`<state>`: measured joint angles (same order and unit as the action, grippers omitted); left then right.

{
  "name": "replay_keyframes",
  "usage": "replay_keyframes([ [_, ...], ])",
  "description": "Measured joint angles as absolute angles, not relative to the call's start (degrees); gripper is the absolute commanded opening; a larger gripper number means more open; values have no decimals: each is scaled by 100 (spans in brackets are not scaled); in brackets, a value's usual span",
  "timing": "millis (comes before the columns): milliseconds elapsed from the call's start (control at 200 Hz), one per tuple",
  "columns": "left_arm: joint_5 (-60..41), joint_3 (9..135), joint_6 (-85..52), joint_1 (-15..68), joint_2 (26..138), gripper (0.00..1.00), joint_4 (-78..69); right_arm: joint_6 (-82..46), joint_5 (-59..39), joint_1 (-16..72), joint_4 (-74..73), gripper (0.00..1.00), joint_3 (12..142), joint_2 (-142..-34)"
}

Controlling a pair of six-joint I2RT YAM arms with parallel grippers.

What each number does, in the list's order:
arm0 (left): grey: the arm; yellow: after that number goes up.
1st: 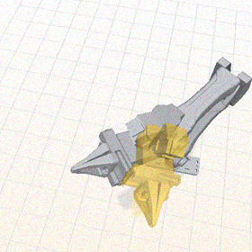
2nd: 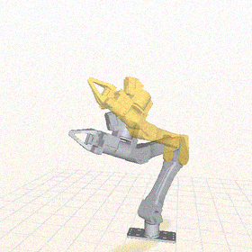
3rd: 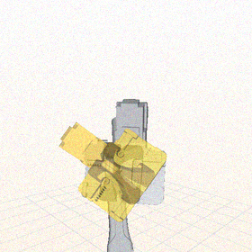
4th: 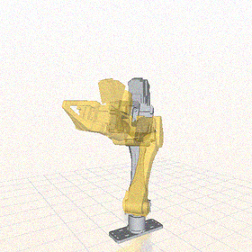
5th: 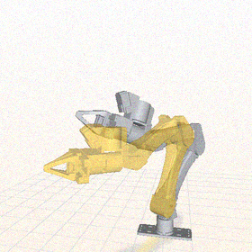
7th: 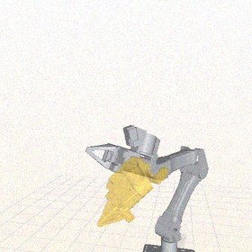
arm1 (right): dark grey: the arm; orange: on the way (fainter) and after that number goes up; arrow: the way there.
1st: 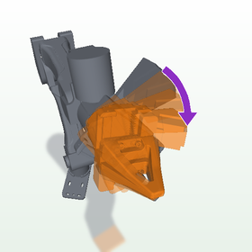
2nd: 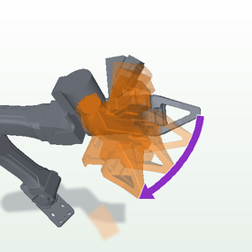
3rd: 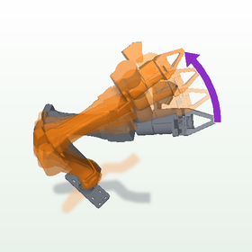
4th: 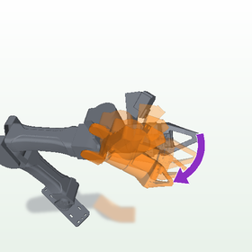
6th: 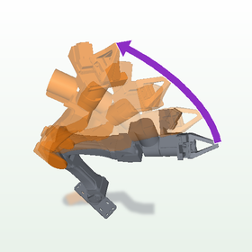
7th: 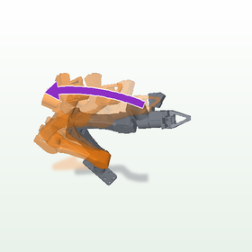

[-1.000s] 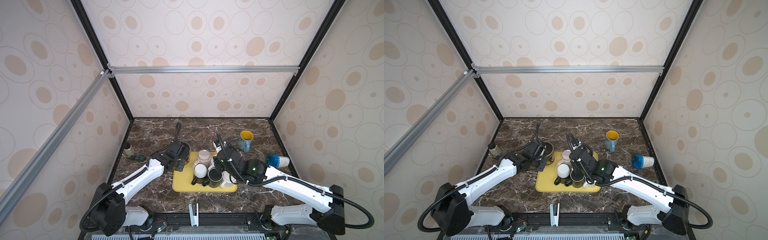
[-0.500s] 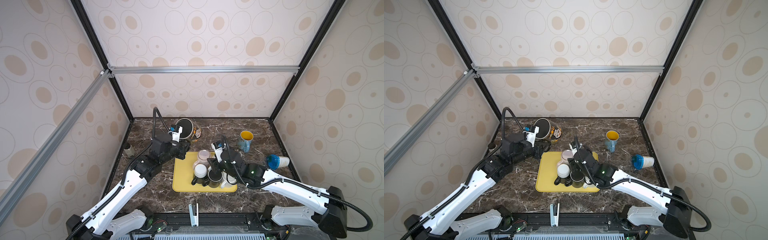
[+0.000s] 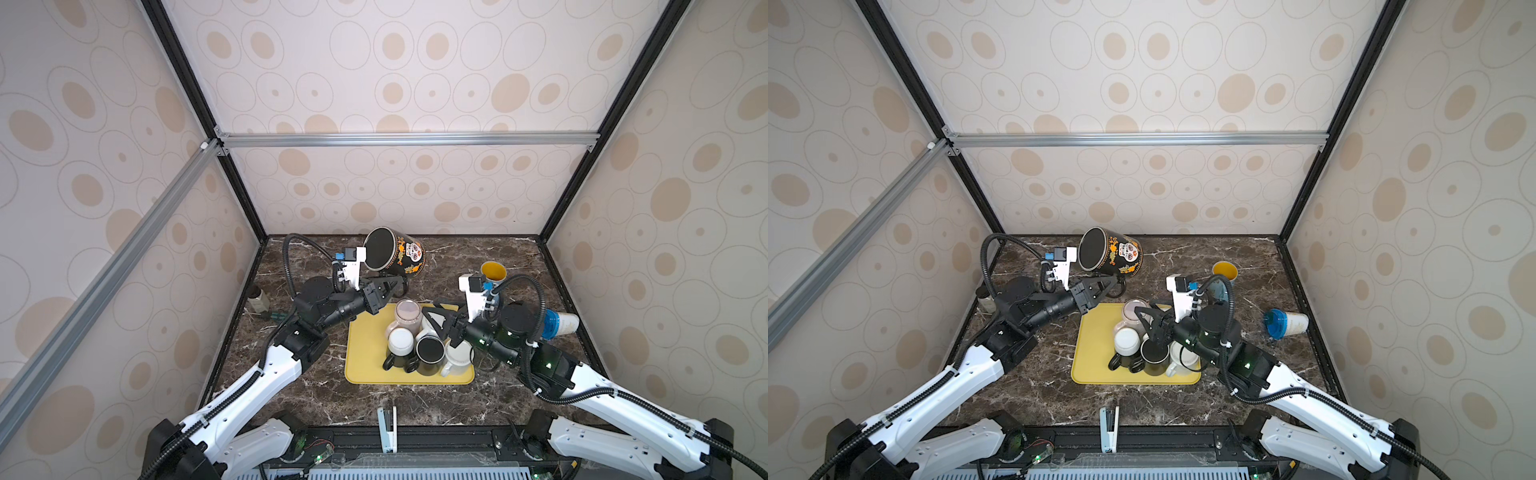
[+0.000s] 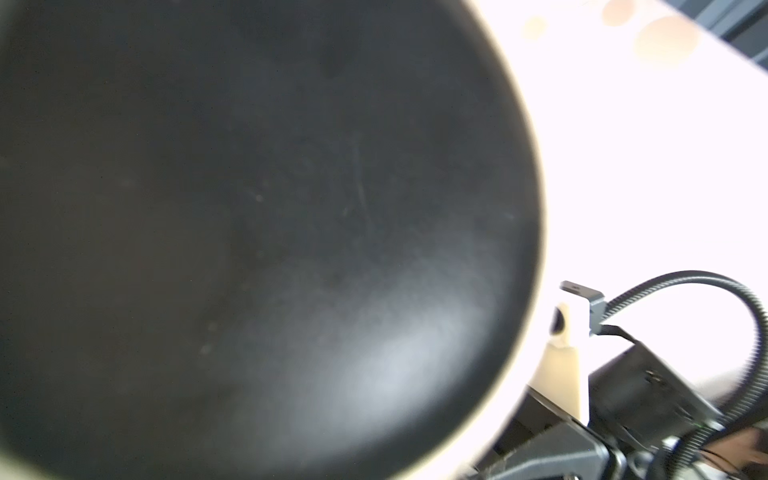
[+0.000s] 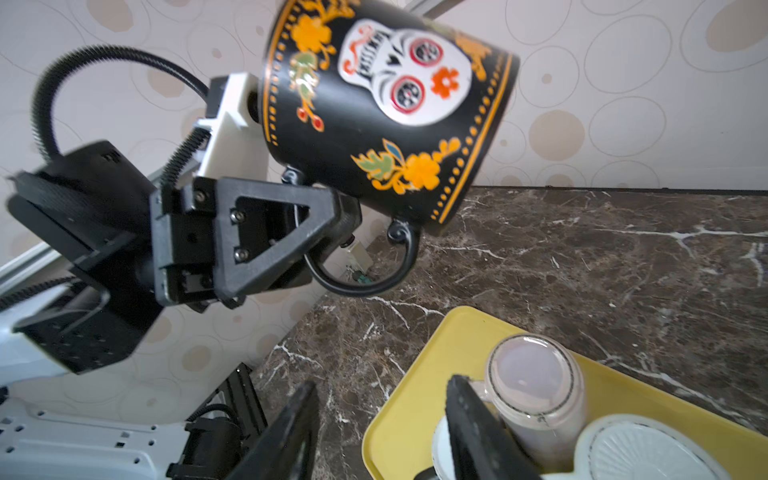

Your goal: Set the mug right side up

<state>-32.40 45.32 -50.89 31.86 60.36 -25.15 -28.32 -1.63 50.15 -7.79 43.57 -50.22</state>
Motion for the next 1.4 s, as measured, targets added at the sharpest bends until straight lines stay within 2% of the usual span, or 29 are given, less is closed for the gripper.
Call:
replay_keyframes([
  [180, -3369, 4416, -5502, 3186, 6119, 0, -2755, -3129, -460, 4783, -1203, 51, 4335, -5015],
  [535, -2958, 4989, -4665, 3118, 6073, 0, -1079, -3573, -958, 4460, -1452, 49, 4316, -5822],
  [745, -2635, 4893, -4508, 2952, 6066, 0, -585, -3566, -917, 4456, -1144, 49, 4329, -5802],
  [1150, -2388, 3498, -4541, 2641, 6274, 0, -998, -3459, -729, 4412, -303, 48, 4329, -5408],
  [1401, -2499, 2902, -4584, 2451, 6335, 0, -1905, -3424, -707, 4401, -104, 48, 4329, -5400],
])
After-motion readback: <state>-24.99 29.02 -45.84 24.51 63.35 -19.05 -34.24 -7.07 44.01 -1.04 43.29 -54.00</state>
